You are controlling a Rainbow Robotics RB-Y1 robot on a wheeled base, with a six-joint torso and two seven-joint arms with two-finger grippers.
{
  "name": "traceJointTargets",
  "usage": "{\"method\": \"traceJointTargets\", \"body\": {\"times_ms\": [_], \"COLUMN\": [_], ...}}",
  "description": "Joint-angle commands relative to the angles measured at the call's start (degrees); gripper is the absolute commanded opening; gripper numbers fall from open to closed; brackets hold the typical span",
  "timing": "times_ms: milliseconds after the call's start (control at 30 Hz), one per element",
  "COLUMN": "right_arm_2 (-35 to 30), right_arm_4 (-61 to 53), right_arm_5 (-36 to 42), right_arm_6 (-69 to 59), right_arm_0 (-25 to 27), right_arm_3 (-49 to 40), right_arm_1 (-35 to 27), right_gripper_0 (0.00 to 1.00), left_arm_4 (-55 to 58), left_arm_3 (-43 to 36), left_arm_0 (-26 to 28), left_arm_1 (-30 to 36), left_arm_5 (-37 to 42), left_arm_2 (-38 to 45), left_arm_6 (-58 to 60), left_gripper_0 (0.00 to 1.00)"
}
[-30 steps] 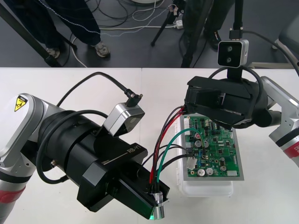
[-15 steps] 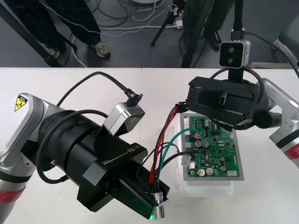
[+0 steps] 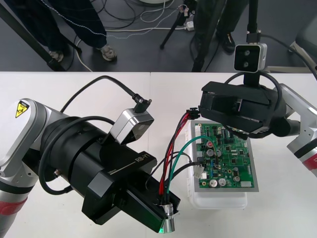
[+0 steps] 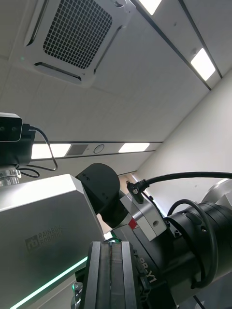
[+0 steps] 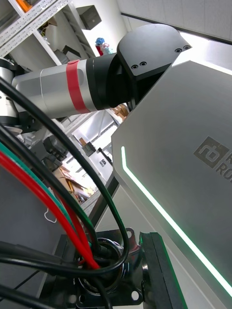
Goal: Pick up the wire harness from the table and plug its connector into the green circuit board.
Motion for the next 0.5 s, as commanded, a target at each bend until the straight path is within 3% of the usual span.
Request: {"method": "traceJointTargets", "body": {"times_ms": [33, 100, 167, 267, 500], "right_arm_2": [-0.53, -0.53, -0.53, -0.53, -0.44], "right_arm_4": [-1.25, -1.33, -1.25, -1.33, -0.28], "right_arm_5": [-0.53, -0.53, -0.53, -0.53, -0.53], "right_arm_6": [-0.77, -0.33, 0.20, 0.90, 1.78], "right_arm_0": [0.59, 0.59, 0.59, 0.50, 0.59], "right_arm_3": [-0.65, 0.14, 0.22, 0.22, 0.22], "right_arm_1": [-2.77, -2.94, -3.29, -3.64, -2.85], "right_gripper_0": [0.20, 0.65, 0.87, 0.96, 0.98], "left_arm_4": [0.57, 0.57, 0.57, 0.57, 0.57], "left_arm_3": [-0.34, -0.34, -0.34, -0.34, -0.43], "left_arm_0": [-2.35, -2.44, -2.53, -2.71, -3.50], "left_arm_1": [-1.35, -1.44, -1.44, -1.44, -1.88], "left_arm_5": [-1.35, -1.35, -1.35, -1.35, -1.35], "left_arm_2": [-1.01, -1.01, -1.01, -1.01, -0.92], "left_arm_6": [1.39, 1.30, 1.21, 0.95, 0.24], "left_gripper_0": [0.00, 0.00, 0.00, 0.00, 0.00]}}
